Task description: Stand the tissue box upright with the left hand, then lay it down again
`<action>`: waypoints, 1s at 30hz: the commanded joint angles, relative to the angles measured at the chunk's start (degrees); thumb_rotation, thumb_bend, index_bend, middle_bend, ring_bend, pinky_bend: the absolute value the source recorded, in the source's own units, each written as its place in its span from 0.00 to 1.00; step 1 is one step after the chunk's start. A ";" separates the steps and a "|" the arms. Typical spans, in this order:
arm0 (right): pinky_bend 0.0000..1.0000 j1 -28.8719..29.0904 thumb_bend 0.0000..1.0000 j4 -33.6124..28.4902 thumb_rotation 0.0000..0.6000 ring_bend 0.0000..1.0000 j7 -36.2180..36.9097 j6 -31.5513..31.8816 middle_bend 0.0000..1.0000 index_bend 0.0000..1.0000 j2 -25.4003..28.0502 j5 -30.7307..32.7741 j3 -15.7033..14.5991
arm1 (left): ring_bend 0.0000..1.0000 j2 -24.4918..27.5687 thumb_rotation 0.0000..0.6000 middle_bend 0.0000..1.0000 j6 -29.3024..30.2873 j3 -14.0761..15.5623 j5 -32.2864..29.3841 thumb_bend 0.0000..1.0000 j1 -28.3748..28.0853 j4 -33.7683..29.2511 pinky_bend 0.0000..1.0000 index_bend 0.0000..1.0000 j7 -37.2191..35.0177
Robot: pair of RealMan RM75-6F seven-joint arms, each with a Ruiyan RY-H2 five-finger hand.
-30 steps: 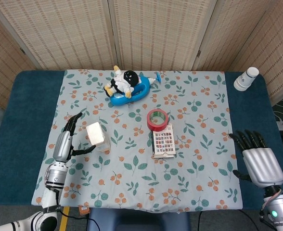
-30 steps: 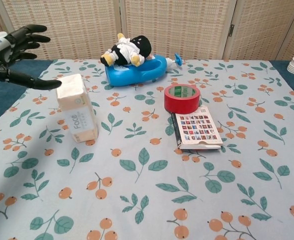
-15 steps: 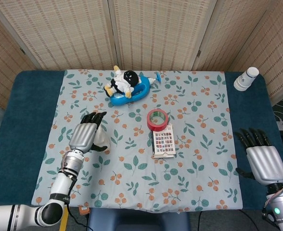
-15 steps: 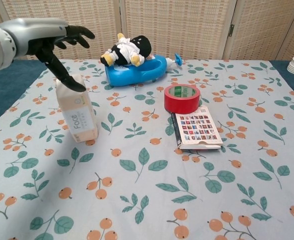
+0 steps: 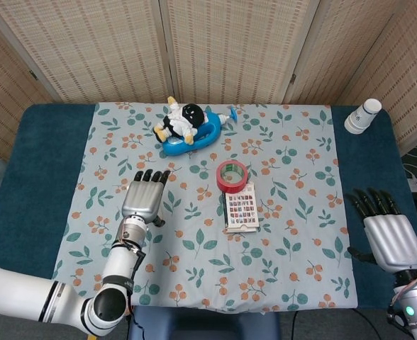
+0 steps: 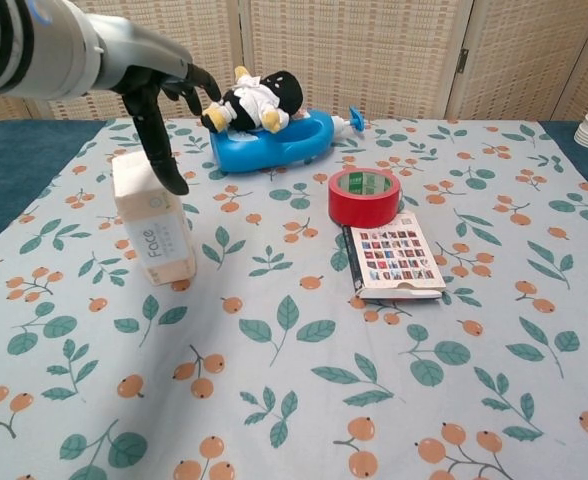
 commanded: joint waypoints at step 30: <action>0.03 0.71 0.11 0.44 1.00 0.00 -0.20 -0.64 0.06 0.11 -0.33 1.64 0.41 | 0.00 -3.23 1.00 0.10 0.33 4.08 -3.81 0.13 -1.44 10.79 0.06 0.00 1.41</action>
